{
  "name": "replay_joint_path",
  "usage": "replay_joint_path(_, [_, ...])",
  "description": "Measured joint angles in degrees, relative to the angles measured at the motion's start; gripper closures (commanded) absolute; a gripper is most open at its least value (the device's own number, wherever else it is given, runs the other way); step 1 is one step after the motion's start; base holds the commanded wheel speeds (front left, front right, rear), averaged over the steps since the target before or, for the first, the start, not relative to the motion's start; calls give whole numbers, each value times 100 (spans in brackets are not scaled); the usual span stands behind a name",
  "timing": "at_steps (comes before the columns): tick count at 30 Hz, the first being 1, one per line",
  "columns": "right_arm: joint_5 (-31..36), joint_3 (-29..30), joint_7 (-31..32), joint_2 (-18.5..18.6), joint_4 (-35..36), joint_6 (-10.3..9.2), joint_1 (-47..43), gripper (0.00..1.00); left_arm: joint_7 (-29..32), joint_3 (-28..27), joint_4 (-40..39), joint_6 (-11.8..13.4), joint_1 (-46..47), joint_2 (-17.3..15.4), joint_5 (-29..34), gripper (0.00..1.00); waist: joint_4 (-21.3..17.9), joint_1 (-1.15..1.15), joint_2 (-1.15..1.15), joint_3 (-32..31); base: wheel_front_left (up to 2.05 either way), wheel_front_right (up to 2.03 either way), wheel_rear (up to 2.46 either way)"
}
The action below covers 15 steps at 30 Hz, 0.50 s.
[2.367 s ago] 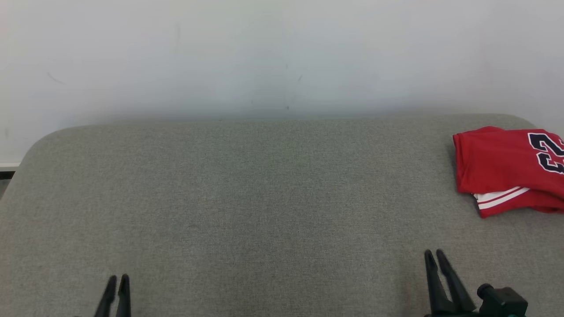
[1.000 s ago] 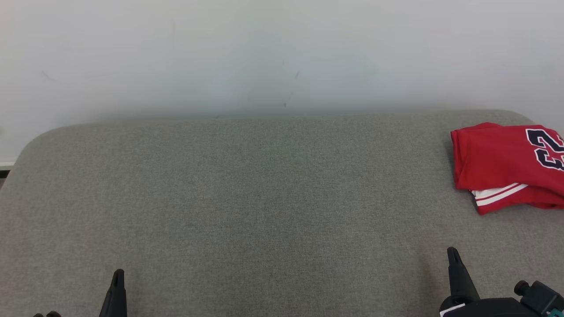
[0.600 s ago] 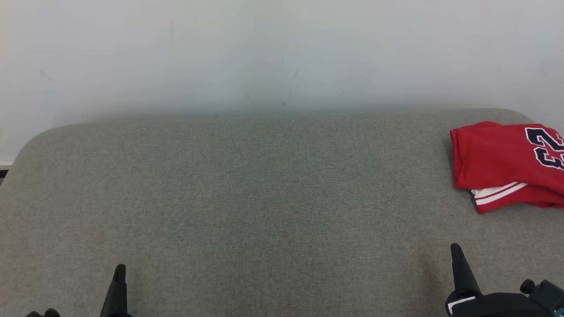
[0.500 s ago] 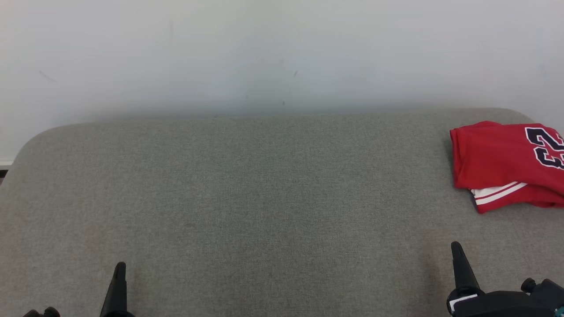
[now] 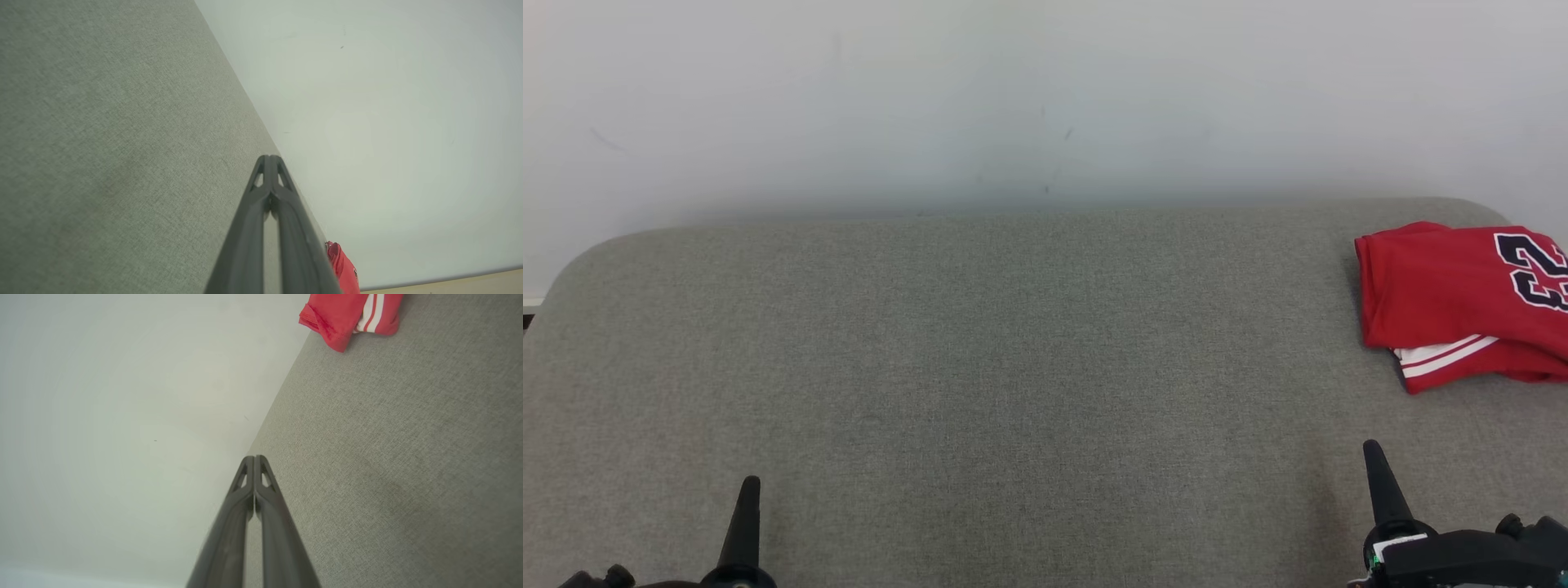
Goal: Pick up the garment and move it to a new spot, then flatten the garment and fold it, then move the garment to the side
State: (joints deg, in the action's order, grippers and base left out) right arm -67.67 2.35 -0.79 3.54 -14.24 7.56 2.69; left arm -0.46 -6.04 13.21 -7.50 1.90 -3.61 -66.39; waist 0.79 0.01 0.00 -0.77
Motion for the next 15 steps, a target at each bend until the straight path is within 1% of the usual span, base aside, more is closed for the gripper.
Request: replay_joint_path(15, [-742,90,185,1,3,-1,97,100,199,-12,21,0,121,16,-754,100,-19,0,0,23,0,0,0])
